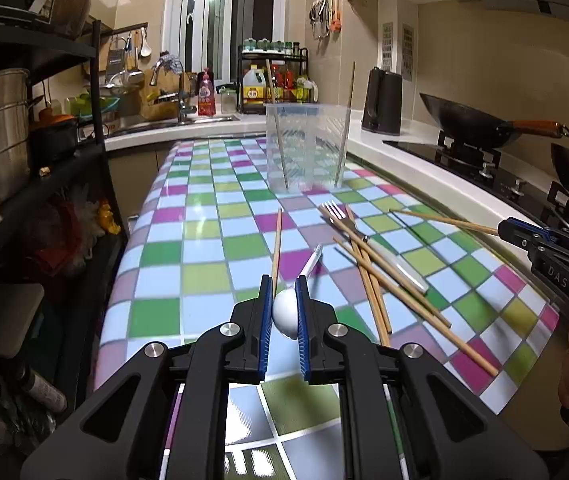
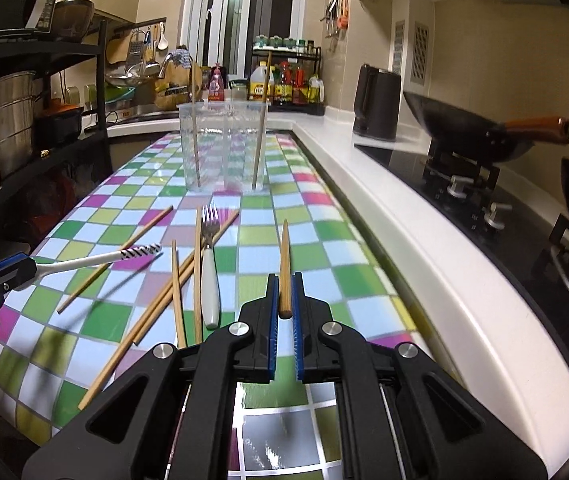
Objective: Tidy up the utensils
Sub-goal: 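Lift the spoon and chopstick and carry both toward the container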
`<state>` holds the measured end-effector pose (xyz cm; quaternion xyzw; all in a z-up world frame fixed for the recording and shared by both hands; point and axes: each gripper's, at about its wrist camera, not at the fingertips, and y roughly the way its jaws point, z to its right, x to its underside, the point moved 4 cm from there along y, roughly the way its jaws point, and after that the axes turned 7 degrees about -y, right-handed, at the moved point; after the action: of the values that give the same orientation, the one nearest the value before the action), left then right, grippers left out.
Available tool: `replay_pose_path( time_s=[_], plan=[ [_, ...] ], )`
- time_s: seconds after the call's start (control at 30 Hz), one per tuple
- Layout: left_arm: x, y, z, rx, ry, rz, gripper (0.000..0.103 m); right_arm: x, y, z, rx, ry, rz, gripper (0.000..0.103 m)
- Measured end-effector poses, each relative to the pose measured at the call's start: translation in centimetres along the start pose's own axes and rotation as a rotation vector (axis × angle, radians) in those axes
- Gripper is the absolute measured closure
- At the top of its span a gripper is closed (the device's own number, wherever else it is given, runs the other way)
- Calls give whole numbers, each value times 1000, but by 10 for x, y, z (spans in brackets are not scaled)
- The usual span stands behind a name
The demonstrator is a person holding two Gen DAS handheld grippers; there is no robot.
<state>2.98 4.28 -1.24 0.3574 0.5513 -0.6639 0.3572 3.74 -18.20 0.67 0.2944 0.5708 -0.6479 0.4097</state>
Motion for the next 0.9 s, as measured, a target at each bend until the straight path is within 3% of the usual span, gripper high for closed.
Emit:
replay_pose_path(
  time_s=[0.33, 0.6, 0.73, 0.9],
  plan=[
    [-43, -10, 1, 21, -3, 91, 91, -50, -29, 6, 17, -22, 122, 96],
    [-82, -1, 2, 33, -11, 152, 91, -96, -29, 16, -13, -5, 168, 96],
    [-104, 8, 3, 43, -17, 162, 91, -118, -22, 20, -36, 3, 173, 96],
    [-139, 28, 6, 74, -4, 109, 91, -138, -8, 25, -57, 5, 157, 96]
  ],
)
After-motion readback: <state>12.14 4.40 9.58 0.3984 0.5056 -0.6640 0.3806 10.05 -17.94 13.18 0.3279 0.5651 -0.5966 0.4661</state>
